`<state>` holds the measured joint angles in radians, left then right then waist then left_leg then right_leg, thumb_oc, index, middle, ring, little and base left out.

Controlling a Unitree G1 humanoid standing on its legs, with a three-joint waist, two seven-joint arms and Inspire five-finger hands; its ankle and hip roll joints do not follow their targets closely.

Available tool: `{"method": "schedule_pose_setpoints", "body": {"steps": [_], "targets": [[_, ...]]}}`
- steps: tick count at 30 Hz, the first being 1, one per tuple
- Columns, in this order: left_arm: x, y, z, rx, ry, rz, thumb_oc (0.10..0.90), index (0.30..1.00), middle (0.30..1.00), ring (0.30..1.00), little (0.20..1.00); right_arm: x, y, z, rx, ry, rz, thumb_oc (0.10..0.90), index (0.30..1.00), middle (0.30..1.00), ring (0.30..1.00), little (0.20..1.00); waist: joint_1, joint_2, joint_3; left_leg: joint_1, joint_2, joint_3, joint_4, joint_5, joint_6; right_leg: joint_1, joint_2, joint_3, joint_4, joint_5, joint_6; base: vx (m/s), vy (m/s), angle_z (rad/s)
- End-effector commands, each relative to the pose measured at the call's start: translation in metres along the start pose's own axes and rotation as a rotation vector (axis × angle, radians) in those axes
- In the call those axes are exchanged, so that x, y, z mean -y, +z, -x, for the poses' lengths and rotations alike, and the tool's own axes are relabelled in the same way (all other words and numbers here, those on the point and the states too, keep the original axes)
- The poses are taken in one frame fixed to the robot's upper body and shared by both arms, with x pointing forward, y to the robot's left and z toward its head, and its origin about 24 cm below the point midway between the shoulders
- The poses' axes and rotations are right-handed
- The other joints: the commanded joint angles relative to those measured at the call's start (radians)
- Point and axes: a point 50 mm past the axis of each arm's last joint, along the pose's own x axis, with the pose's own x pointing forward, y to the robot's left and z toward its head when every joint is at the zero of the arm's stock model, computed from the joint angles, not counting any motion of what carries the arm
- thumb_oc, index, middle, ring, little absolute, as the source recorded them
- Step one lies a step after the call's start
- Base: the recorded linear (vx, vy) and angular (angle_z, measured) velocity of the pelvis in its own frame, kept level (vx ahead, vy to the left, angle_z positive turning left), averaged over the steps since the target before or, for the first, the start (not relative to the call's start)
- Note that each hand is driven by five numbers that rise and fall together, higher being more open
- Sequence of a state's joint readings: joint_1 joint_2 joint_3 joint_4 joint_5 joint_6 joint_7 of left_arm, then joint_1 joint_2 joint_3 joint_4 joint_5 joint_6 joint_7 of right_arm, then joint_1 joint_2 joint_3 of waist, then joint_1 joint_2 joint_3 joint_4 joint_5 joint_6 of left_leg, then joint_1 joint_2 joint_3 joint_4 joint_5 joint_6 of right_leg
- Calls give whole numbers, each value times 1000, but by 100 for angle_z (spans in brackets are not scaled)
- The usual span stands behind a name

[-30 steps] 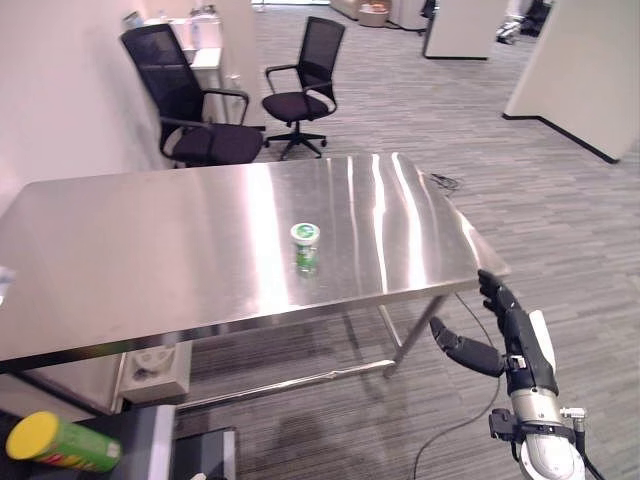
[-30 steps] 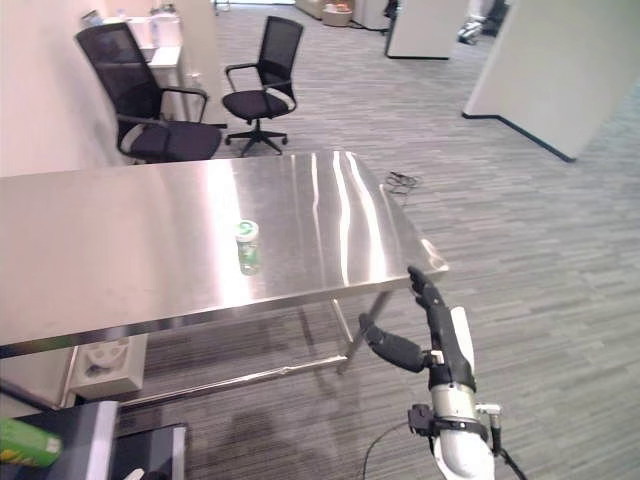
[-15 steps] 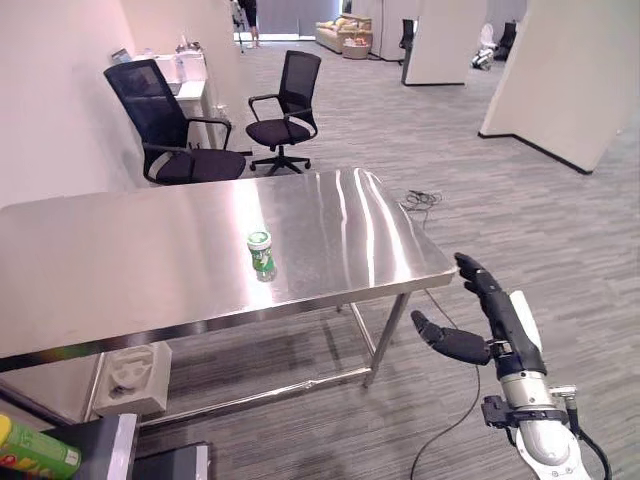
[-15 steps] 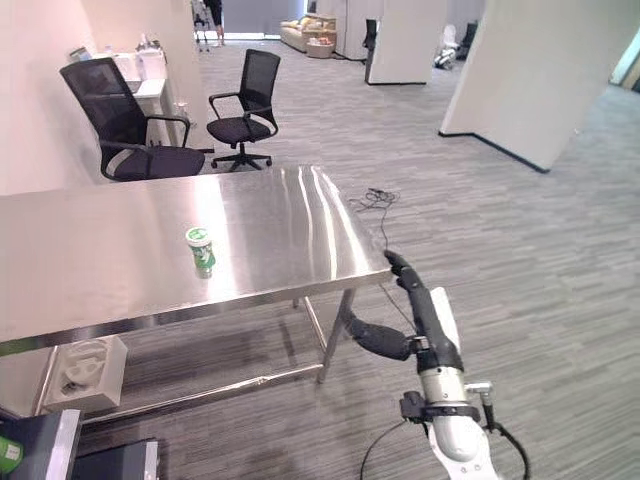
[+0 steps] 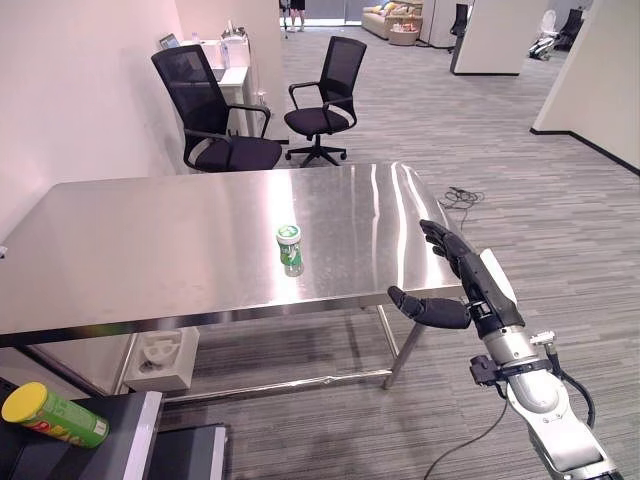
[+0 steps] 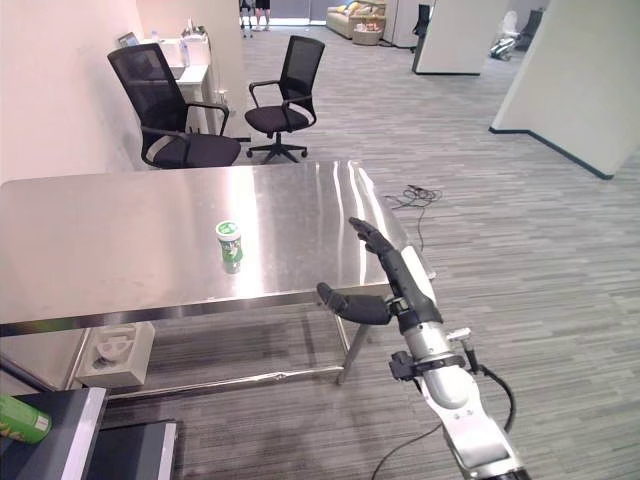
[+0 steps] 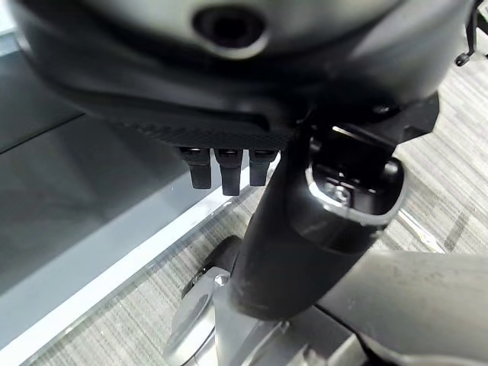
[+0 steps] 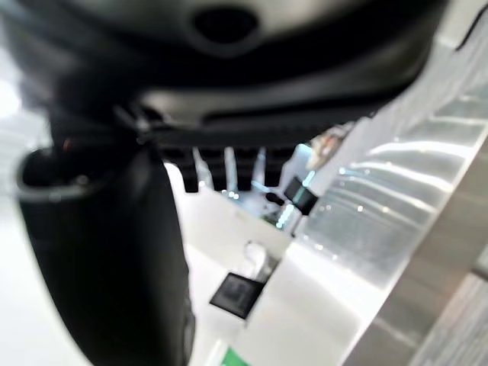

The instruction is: Put the goods on the table back onto the shelves and tidy them up.

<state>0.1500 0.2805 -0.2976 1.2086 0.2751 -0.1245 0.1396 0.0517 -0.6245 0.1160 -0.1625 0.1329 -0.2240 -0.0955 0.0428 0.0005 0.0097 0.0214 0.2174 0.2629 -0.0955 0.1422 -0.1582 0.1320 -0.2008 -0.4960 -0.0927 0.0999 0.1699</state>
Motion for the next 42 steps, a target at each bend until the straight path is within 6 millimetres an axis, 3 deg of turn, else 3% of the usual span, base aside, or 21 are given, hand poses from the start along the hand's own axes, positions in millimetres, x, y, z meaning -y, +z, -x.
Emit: {"method": "schedule_pose_setpoints", "body": {"steps": [1,6,14,19,33,34,37,38,42], "targets": [[6,48,-7,167,-62,-15,800,900,900,900,900,22,48,-33,264,-13,-56,800,900,900,900,900,23,-1,-5,-16,43,-10,8,-54,12,-17,-63,61,27,-41,41,0,0,0],[2,45,-8,157,-68,-16,800,900,900,900,900,13,48,-47,241,108,-179,800,900,900,900,900,37,-1,0,-19,42,-17,8,-52,11,-18,-55,57,37,-53,35,52,-29,4],[0,46,-8,149,-71,-14,800,900,900,900,900,1,42,-65,183,190,-226,800,900,900,900,900,50,-2,4,-23,43,-30,8,-49,10,-18,-44,54,49,-66,28,45,-19,9],[-3,53,-10,168,-58,-30,800,900,900,900,900,1,53,-79,224,188,-228,800,900,900,900,900,50,-11,8,-20,42,-36,8,-53,13,-17,-39,54,62,-76,25,37,6,9],[-8,51,-10,159,-43,-14,800,900,900,900,900,-6,54,-93,222,159,-240,800,900,900,900,900,71,-46,4,-4,34,-43,8,-71,23,-13,-37,60,62,-73,27,17,3,1],[-49,33,-13,51,102,332,800,900,900,900,900,-69,61,-112,202,264,-214,800,900,900,900,900,151,-163,19,12,-184,-188,58,-189,142,-124,-8,152,49,44,35,66,-28,-10],[-46,25,-12,18,98,345,800,900,900,900,900,-68,58,-109,199,243,-210,800,900,900,900,900,150,-157,13,19,-171,-199,31,-173,131,-112,6,147,23,36,30,108,-64,-16],[-41,15,-11,-28,94,372,800,900,900,900,900,-61,56,-106,198,209,-181,800,900,900,900,900,150,-153,3,20,-161,-206,14,-164,120,-104,17,136,10,26,26,104,-50,28],[-40,10,-10,-49,108,398,800,900,900,900,900,-40,65,-101,265,105,-71,800,900,900,900,900,143,-143,0,13,-152,-215,8,-157,113,-104,29,127,6,13,19,60,-25,28]]}}
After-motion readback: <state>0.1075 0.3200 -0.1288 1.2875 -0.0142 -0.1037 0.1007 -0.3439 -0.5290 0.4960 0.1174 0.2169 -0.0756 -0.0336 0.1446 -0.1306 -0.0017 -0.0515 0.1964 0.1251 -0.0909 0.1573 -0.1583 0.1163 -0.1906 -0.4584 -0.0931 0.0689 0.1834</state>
